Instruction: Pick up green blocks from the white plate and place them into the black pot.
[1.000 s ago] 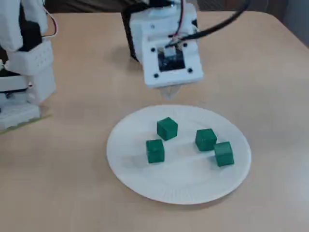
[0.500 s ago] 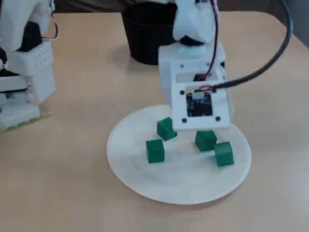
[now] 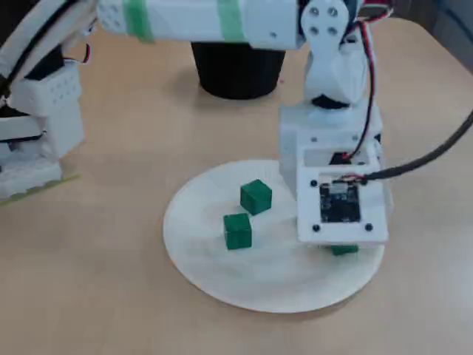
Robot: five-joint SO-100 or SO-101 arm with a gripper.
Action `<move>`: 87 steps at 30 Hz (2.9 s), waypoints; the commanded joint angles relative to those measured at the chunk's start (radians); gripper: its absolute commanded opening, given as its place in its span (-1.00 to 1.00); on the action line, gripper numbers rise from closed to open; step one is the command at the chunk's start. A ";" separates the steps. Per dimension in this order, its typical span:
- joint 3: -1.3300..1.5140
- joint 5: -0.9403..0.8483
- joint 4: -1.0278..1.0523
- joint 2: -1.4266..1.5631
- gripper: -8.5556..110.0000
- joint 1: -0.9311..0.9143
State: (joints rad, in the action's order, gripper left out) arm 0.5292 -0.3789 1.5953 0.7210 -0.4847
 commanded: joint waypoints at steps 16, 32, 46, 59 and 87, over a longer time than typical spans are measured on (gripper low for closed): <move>-0.282 0.034 0.040 -0.173 -0.90 0.018; -0.275 0.127 0.066 0.426 -0.90 0.322; 0.377 0.394 0.058 0.885 -0.90 1.095; 1.143 0.439 -0.546 1.118 -0.90 1.144; 0.842 -0.003 -0.264 1.095 -0.90 0.362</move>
State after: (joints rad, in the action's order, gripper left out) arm 1.4419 -0.2746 1.2655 1.8469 0.1058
